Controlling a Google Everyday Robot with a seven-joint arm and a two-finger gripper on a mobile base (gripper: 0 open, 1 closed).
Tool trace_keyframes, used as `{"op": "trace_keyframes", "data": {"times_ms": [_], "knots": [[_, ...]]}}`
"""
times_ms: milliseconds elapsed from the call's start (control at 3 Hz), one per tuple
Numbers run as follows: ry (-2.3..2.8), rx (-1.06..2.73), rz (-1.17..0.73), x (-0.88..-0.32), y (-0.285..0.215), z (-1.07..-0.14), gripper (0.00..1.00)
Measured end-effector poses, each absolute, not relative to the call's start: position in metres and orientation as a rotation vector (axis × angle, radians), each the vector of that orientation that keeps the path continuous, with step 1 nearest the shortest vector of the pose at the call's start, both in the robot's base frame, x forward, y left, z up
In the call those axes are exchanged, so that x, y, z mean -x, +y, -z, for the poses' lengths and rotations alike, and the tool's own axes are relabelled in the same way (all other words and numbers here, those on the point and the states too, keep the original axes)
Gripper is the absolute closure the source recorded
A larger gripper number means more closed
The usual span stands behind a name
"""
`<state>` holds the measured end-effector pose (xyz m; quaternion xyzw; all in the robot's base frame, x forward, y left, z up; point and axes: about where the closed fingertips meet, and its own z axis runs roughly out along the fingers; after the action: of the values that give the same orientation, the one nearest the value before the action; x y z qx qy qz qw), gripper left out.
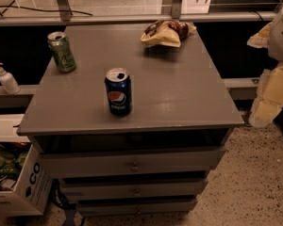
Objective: Move brown chip bag near pepsi can
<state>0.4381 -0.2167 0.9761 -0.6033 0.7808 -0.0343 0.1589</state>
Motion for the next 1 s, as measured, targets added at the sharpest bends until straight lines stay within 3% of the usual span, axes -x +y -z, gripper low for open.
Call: {"op": "trace_keyframes", "data": {"times_ms": [667, 1000], "knots": [[2.174, 1.728, 0.141, -0.454, -0.219, -0.967, 0.00], [2.015, 1.744, 0.190, -0.496, -0.218, -0.959, 0.00]]}}
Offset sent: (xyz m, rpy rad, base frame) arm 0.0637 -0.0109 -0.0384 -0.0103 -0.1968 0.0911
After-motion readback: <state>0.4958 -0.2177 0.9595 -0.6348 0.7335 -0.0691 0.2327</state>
